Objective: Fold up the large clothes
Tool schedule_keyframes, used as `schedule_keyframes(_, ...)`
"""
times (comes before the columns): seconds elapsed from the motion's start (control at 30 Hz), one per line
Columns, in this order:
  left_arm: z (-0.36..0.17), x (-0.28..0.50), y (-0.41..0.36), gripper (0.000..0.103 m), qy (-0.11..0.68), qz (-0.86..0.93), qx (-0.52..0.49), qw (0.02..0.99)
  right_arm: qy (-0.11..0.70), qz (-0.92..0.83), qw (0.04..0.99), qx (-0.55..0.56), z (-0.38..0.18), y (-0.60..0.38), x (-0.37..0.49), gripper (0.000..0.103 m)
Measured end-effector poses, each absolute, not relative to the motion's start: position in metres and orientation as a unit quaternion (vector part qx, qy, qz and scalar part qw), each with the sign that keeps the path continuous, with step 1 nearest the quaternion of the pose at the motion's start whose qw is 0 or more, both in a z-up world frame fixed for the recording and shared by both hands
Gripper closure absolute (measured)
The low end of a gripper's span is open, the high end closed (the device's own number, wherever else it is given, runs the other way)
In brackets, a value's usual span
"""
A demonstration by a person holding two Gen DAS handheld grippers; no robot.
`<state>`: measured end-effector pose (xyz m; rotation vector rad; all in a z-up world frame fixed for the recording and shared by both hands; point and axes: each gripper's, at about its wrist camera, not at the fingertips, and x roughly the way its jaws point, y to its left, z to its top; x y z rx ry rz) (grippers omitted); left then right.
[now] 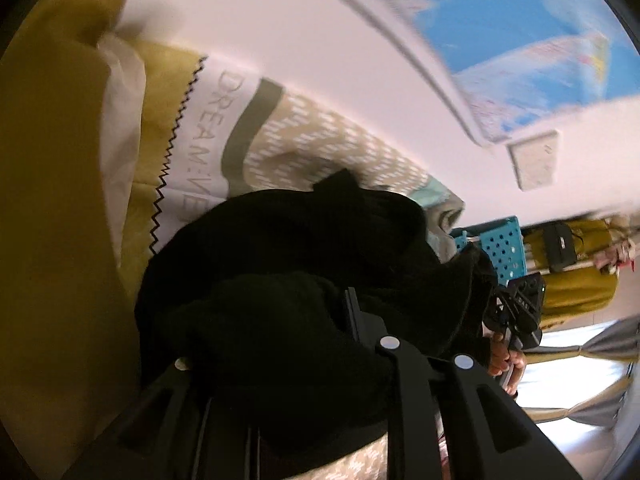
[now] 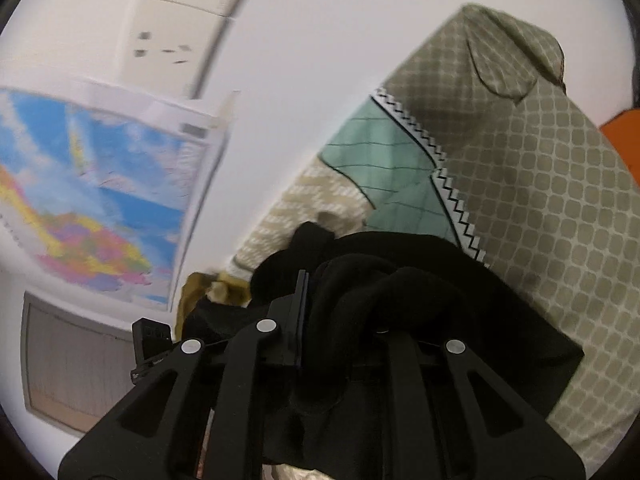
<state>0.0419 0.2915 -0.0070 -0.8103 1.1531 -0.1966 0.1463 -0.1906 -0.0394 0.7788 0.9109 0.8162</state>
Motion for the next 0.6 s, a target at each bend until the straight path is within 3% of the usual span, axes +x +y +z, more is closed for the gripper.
schedule_keyframes(0.1, -0.018, 0.050, 0.295, 0.084, 0.539, -0.089, -0.386, 0.743, 0.430, 0.357, 0.746, 0.361, -0.045, -0.187, 0.153, 0.078)
schedule_keyframes(0.17, -0.021, 0.052, 0.295, 0.082, 0.542, -0.092, -0.391, 0.738, 0.415, 0.358, 0.756, 0.359, -0.041, -0.188, 0.149, 0.051)
schedule_keyframes(0.23, -0.023, 0.053, 0.297, 0.079, 0.541, -0.097, -0.400, 0.734, 0.395, 0.353, 0.773, 0.350, -0.031, -0.193, 0.141, 0.036)
schedule_keyframes(0.4, -0.019, 0.048, 0.294, 0.061, 0.521, -0.111, -0.408, 0.741, 0.322, 0.395, 0.827, 0.235, 0.010, -0.178, 0.088, 0.036)
schedule_keyframes(0.43, -0.020, 0.048, 0.294, 0.054, 0.519, -0.112, -0.414, 0.739, 0.319, 0.399, 0.836, 0.202, 0.012, -0.169, 0.079, 0.036)
schedule_keyframes(0.6, -0.007, 0.044, 0.290, 0.039, 0.481, -0.123, -0.426, 0.756, 0.328, 0.382, 0.864, 0.007, -0.003, -0.083, 0.052, 0.036)
